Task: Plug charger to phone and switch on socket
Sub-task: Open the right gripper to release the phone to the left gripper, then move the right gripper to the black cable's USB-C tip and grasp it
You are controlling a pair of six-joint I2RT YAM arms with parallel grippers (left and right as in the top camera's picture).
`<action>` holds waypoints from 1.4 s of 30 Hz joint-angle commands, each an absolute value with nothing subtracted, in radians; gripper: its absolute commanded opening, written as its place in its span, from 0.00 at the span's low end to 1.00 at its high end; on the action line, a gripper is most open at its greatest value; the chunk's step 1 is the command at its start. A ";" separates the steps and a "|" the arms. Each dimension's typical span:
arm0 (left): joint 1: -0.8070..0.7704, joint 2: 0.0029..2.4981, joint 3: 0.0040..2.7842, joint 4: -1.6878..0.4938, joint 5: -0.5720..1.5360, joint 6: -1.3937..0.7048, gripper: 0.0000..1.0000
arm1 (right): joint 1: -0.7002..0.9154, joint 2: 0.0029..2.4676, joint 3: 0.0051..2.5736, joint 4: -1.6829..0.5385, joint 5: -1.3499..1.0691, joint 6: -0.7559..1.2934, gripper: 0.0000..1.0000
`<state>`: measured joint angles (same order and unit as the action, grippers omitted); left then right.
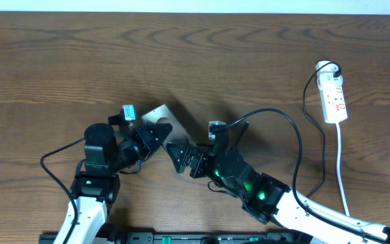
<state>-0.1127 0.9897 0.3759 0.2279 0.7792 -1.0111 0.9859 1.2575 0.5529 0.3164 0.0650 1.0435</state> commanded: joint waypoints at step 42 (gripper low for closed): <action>-0.110 1.018 0.382 0.158 0.794 -0.944 0.07 | 0.580 1.680 0.946 -0.482 0.295 0.923 0.63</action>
